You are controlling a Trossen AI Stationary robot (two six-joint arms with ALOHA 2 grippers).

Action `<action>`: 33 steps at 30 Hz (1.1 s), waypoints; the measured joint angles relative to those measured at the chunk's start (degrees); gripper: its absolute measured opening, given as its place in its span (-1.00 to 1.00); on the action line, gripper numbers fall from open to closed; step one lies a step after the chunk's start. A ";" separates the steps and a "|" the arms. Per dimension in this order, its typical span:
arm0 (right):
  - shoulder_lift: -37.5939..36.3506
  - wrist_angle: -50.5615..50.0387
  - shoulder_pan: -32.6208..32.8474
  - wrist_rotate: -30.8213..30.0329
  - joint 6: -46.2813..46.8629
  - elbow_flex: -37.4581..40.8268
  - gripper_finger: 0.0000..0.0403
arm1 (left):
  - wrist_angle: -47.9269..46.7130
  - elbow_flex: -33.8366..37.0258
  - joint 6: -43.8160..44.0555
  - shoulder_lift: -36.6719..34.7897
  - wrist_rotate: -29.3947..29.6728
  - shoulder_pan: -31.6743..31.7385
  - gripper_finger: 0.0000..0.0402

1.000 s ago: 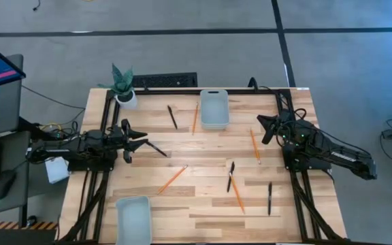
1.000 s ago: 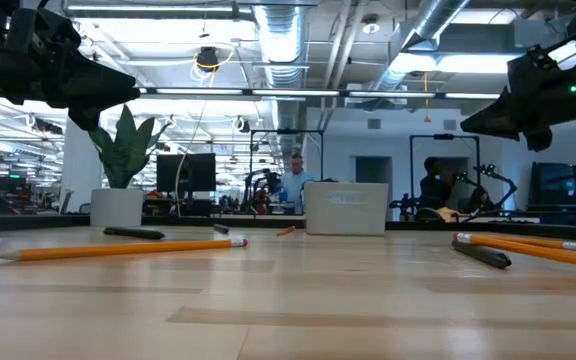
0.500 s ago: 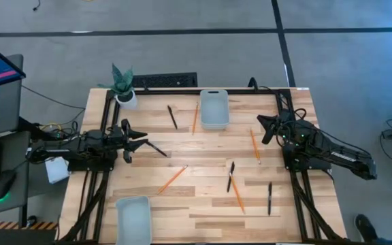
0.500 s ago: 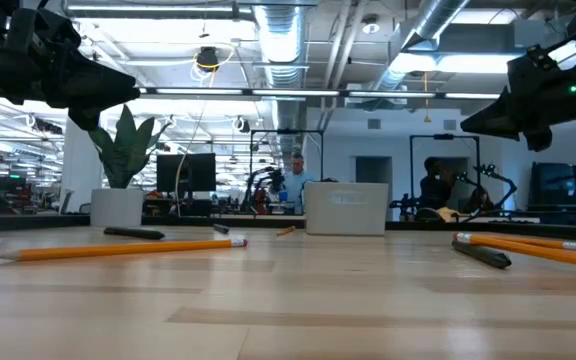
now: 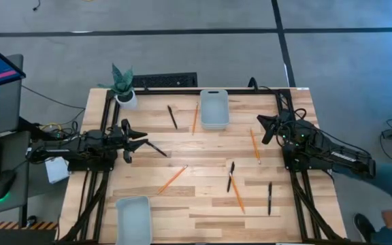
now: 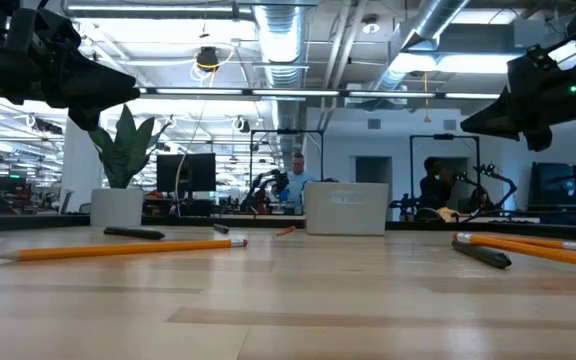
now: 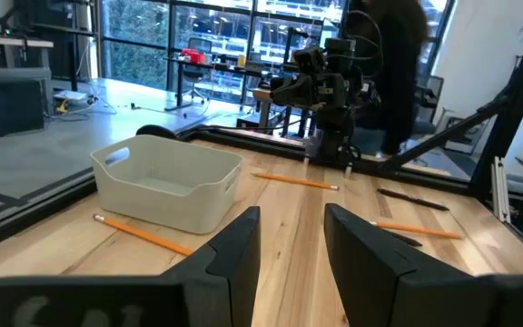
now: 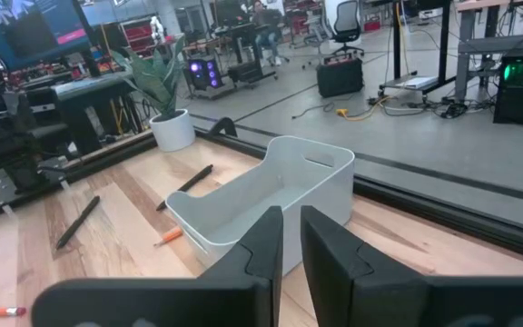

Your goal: Sort pens & pencils

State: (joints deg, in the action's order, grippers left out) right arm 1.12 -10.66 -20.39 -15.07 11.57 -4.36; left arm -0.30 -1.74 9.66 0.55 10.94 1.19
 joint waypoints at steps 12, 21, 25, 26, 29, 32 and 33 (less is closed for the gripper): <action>0.00 0.00 0.01 0.00 0.00 -0.02 -0.68 | 0.33 0.02 0.58 0.01 2.91 0.00 -0.43; 0.00 0.00 0.01 0.00 0.00 0.00 -0.68 | 0.33 0.02 1.04 -0.01 3.08 0.00 -0.43; -0.02 0.00 -0.01 0.00 0.00 -0.01 -0.68 | 0.35 0.02 1.06 0.01 3.16 0.00 -0.43; 0.00 0.00 0.00 0.00 0.00 0.00 -0.68 | 0.35 0.02 1.08 0.01 3.21 0.00 -0.43; 0.00 0.00 -0.01 0.02 0.04 0.00 -0.68 | 0.35 0.02 1.08 -0.01 3.26 0.00 -0.43; 0.01 0.00 -0.01 0.02 0.04 -0.02 -0.68 | 0.35 0.02 1.08 0.01 3.26 0.00 -0.43; -0.01 0.02 0.01 0.00 0.05 0.00 -0.68 | 0.35 0.02 1.08 0.00 3.25 0.00 -0.43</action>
State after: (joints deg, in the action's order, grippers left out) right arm 1.11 -10.64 -20.38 -15.07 11.62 -4.36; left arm 0.05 -1.72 10.74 0.55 14.18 1.19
